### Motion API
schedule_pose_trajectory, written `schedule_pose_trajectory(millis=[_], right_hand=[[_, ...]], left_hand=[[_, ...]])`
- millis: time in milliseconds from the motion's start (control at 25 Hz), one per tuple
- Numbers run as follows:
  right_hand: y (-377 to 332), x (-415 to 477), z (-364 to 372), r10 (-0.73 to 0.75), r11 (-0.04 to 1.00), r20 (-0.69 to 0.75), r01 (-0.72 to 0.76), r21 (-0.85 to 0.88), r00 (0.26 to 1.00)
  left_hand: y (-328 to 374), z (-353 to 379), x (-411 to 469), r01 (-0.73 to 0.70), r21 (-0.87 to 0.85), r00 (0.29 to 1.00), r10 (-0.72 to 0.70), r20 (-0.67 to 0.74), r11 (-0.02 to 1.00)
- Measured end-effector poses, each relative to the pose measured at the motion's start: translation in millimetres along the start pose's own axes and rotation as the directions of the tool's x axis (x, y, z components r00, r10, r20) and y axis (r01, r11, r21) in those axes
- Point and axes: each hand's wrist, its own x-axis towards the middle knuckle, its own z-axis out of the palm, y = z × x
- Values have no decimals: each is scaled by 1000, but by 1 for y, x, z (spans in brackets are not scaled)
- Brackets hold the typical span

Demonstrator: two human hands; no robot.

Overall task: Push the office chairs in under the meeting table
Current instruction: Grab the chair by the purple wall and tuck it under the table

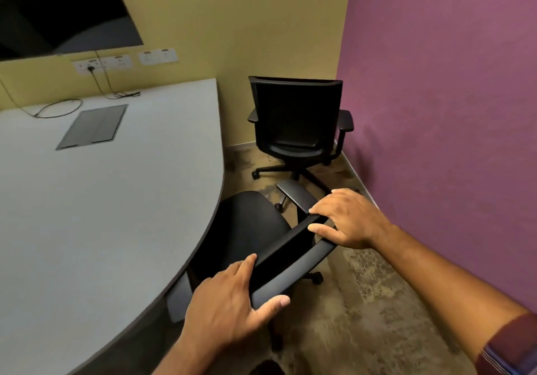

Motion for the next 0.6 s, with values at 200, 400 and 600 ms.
schedule_pose_trajectory(millis=[200, 400, 600], right_hand=[[41, 34, -6, -112, 994, 6, 112, -5, 994], [87, 86, -3, -237, 971, 33, 237, 11, 971], [141, 156, 5, -388, 922, 34, 388, 5, 921]], left_hand=[[27, 0, 27, 83, -24, 996, -84, -36, 996], [48, 2, 70, 219, -39, 976, -218, 18, 975], [70, -4, 129, 364, -111, 931, -356, 87, 925]])
